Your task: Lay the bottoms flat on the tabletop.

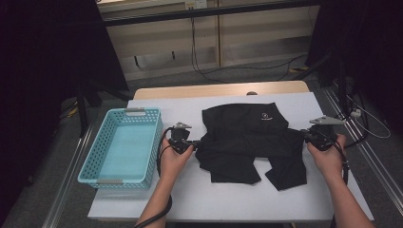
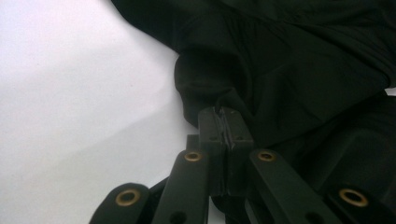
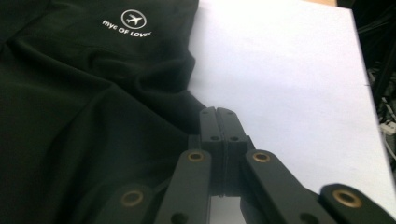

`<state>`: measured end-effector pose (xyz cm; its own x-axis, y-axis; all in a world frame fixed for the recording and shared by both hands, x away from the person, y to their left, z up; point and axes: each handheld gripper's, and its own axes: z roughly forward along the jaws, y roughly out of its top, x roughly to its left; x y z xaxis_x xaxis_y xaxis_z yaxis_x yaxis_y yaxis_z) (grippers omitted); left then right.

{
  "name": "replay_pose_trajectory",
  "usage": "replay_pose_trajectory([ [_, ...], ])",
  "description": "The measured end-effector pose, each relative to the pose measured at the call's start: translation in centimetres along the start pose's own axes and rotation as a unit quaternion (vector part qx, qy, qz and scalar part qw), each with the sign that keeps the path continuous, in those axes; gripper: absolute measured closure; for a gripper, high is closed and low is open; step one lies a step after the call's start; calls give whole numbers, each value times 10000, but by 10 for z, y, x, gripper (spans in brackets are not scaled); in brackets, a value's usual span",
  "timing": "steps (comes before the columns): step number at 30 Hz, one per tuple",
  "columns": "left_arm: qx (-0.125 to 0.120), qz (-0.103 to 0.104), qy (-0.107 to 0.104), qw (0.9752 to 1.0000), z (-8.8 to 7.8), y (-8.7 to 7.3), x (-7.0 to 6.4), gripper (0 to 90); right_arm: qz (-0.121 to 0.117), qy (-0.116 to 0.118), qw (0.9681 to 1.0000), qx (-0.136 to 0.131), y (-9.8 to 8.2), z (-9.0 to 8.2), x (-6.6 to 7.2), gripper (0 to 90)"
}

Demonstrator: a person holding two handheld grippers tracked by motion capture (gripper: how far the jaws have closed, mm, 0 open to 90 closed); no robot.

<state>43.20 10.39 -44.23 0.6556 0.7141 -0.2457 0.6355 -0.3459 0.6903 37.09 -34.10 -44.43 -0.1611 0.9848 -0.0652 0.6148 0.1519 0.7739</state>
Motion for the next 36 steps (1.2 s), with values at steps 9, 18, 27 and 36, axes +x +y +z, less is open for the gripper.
replay_pose_trajectory([
  [9,-19,-7,-31,10000,0,0,0,886,-45,-216,9998,-6,0,-6,-5,900],
  [18,-32,-43,-43,10000,-2,0,1,887,-18,-46,10000,-83,0,-9,2,878],
  [27,-49,-52,-27,10000,-3,1,2,887,-181,25,9997,-129,4,-6,13,659],
  [36,-14,-63,-10,10000,-1,2,4,888,-119,107,9998,-97,9,6,18,481],
])
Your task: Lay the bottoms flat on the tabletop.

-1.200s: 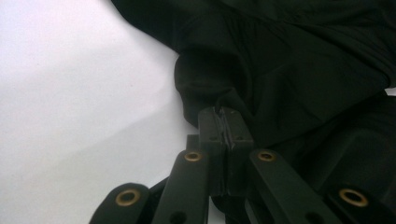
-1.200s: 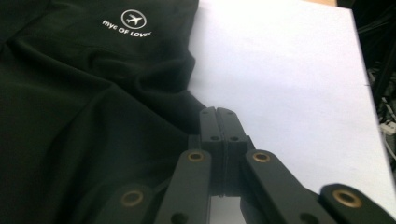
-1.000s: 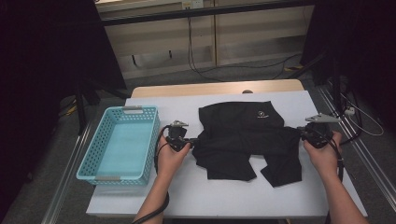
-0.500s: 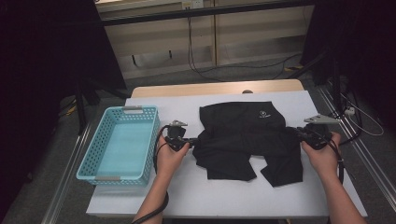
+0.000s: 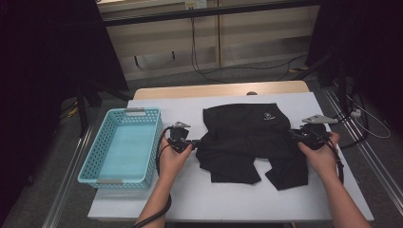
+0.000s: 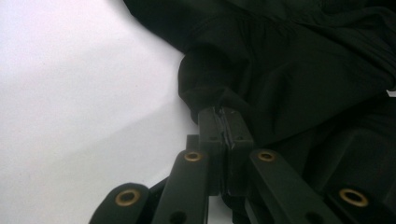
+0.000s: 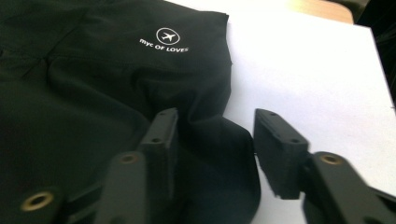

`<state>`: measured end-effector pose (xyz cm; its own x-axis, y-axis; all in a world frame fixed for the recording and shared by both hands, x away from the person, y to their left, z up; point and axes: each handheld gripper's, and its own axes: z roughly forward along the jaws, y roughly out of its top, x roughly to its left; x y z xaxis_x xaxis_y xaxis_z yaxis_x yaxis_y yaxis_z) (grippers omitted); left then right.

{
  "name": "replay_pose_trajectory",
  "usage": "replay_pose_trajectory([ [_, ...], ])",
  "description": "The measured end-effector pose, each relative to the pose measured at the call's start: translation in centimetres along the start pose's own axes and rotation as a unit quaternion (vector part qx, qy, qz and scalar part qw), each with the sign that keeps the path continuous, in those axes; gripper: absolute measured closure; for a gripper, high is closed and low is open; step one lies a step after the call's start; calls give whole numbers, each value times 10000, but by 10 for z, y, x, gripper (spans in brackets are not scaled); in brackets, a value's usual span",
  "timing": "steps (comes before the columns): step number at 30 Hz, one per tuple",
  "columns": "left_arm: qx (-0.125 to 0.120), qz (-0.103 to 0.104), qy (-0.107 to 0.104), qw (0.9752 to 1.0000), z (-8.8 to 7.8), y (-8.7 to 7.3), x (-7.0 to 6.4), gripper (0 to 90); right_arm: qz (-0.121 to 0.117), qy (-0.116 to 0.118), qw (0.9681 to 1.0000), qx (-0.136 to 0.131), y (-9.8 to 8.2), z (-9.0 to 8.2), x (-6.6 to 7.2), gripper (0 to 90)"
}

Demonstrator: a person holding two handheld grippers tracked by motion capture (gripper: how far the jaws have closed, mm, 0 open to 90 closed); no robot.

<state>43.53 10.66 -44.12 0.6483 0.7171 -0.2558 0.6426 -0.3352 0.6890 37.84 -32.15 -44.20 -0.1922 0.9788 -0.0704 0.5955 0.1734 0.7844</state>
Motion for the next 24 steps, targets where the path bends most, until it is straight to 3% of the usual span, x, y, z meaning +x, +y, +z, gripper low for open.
replay_pose_trajectory([
  [10,34,-12,-54,10000,2,1,2,887,-13,3,9997,259,13,29,3,478],
  [13,9,-24,-58,10000,1,1,3,888,-21,-51,9994,346,11,37,5,597],
  [16,-8,-56,-55,10000,1,1,3,889,-36,82,9990,444,8,42,6,718],
  [18,21,-27,-52,10000,0,1,3,890,17,152,9990,416,9,41,4,847],
  [24,37,-26,-20,10000,-6,-1,1,893,74,232,9989,393,6,26,-6,884],
])
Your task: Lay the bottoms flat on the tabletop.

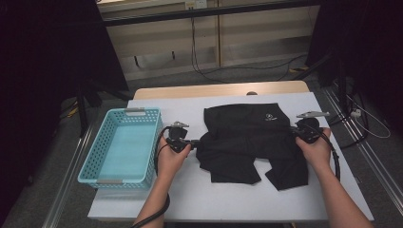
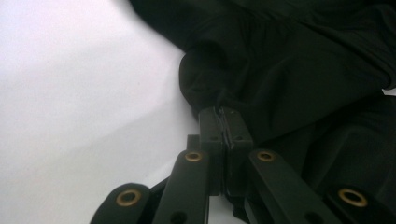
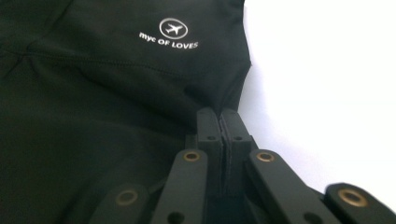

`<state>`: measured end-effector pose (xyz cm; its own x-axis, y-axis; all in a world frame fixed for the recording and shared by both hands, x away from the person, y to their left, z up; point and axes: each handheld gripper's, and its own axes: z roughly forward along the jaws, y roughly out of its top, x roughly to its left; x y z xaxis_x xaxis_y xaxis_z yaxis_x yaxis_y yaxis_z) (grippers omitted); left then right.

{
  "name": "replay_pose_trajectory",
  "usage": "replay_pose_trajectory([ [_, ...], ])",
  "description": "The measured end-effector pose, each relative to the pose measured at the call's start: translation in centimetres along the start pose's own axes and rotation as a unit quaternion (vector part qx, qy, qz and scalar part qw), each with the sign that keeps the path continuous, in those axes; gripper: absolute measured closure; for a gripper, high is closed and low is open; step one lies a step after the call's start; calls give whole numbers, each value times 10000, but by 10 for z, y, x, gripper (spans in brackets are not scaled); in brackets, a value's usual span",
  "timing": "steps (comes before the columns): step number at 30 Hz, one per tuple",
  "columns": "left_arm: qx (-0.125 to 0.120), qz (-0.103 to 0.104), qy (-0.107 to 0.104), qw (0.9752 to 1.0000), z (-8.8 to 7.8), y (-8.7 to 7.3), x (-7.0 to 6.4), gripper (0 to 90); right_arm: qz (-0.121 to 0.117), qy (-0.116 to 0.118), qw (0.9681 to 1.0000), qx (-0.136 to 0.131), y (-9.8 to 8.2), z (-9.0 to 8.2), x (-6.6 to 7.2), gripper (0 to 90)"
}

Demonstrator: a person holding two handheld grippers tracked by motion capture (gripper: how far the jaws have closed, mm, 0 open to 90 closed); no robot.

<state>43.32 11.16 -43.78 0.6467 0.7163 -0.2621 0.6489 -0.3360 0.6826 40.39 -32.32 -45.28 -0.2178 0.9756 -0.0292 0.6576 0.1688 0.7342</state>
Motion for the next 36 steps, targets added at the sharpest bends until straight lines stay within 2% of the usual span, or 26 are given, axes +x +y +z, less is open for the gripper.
replay_pose_trajectory([
  [7,80,-24,-95,9999,-9,-5,-6,895,67,-49,10000,47,-18,-20,-11,884],
  [10,178,-46,-146,9997,-10,-5,-7,894,51,46,10000,66,-22,-23,-8,882],
  [12,125,-59,-116,9998,-10,-3,-7,887,-17,22,9999,106,-22,-23,-5,877],
  [13,71,-49,-61,9999,-9,-1,-7,869,-30,9,9999,99,-22,-22,-4,877],
  [14,-33,-29,44,10000,-8,2,-6,812,-80,-6,9999,96,-21,-22,-2,877],
  [16,-186,-161,29,9997,-3,9,-5,682,-78,-34,9999,81,-21,-21,0,874],
  [18,-145,-18,162,9998,5,16,-3,634,-39,3,10000,62,-21,-19,0,871],
  [19,-191,-33,253,9995,11,19,-3,573,-68,17,10000,61,-21,-18,1,869],
  [21,-152,-79,272,9995,24,22,0,543,-63,21,10000,51,-21,-18,1,866],
  [25,-114,64,465,9988,48,21,4,453,-42,38,10000,53,-22,-18,2,863],
  [29,-111,128,507,9986,52,23,3,490,1,77,10000,28,-23,-19,2,856],
  [30,-51,100,365,9993,51,23,3,549,-2,75,10000,24,-23,-19,2,856],
  [31,-64,-33,212,9997,53,23,1,632,-13,75,10000,30,-23,-19,3,855],
  [32,-37,66,273,9996,53,23,-1,649,-9,87,10000,34,-23,-19,4,855],
  [33,29,103,286,9995,52,23,-2,711,-14,95,10000,16,-23,-18,4,855],
  [35,87,-38,183,9998,52,22,-3,811,-32,90,10000,9,-22,-18,5,856],
  [36,95,-35,151,9998,52,21,-3,857,-33,94,9999,4,-22,-18,6,856],
])
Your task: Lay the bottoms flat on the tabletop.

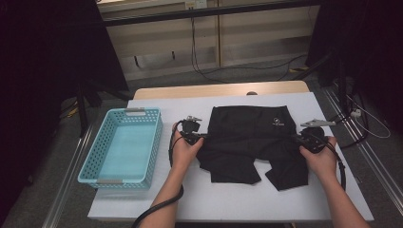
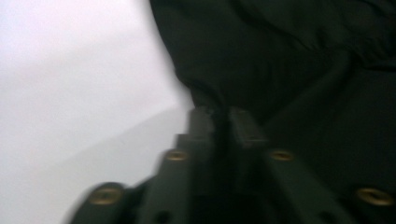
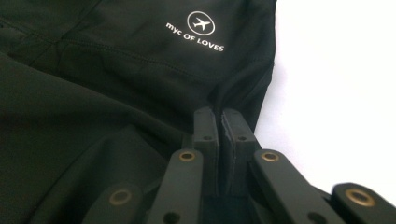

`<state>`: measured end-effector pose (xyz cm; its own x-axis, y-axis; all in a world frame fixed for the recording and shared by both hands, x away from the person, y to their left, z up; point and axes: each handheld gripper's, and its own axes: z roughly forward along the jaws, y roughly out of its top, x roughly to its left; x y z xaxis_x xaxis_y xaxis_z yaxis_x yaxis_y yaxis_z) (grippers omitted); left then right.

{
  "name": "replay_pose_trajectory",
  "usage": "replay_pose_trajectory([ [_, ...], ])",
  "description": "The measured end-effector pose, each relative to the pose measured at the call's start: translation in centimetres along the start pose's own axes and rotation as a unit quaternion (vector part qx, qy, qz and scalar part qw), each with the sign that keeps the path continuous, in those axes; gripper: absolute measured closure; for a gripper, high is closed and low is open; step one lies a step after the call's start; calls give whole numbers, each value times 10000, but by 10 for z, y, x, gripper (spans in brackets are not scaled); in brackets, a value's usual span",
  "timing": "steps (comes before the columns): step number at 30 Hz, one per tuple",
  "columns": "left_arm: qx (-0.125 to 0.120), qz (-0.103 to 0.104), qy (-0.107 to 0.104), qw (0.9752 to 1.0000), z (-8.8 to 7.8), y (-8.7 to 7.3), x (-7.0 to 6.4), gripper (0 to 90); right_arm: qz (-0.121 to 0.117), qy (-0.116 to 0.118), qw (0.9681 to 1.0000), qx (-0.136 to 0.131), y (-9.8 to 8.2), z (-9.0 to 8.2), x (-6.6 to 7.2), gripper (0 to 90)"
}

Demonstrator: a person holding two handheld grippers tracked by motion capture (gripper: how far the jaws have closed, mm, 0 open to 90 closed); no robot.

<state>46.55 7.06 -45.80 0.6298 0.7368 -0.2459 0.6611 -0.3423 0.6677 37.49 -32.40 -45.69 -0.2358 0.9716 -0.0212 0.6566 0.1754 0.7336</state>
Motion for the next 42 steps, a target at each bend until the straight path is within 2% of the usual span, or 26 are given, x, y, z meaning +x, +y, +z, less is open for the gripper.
replay_pose_trajectory([
  [3,32,-144,-186,9997,-4,-4,0,893,44,28,10000,5,0,-1,1,854],
  [5,89,-94,-217,9997,-9,-6,0,896,23,34,10000,-23,0,-2,1,857],
  [9,70,-138,-240,9996,-26,-14,1,897,73,58,9999,-53,-1,-6,0,872],
  [10,66,-207,-291,9993,-30,-17,1,897,80,81,9999,-53,-2,-7,0,877],
  [11,131,-160,-302,9993,-34,-19,1,897,121,135,9998,-22,-2,-8,0,879],
  [13,169,-227,-350,9990,-41,-24,1,898,112,230,9997,3,-3,-10,2,881],
  [18,178,-159,-285,9993,-50,-29,3,895,18,292,9996,-3,-3,-20,6,878],
  [20,159,-55,-147,9998,-48,-26,2,858,-85,191,9998,-17,-1,-21,7,805],
  [21,97,-53,-90,9999,-47,-25,3,775,-154,65,9999,-38,1,-20,7,764],
  [23,33,-112,-127,9999,-45,-21,6,706,-159,-36,9998,-146,4,-17,5,717],
  [27,-288,-52,110,9995,-38,-8,13,478,-174,-189,9994,-222,11,-4,2,654],
  [29,-288,3,130,9995,-31,-2,15,492,-157,-205,9995,-194,16,4,0,620],
  [31,-239,88,249,9994,-23,2,16,494,-182,-248,9994,-183,21,11,-1,625],
  [37,-213,133,356,9991,-2,8,18,522,-168,-256,9991,-278,37,24,-4,617],
  [41,-210,124,384,9990,4,11,17,532,-245,-263,9993,-120,40,35,-5,644],
  [42,-215,118,410,9989,6,12,16,559,-257,-270,9993,-74,39,38,-5,659],
])
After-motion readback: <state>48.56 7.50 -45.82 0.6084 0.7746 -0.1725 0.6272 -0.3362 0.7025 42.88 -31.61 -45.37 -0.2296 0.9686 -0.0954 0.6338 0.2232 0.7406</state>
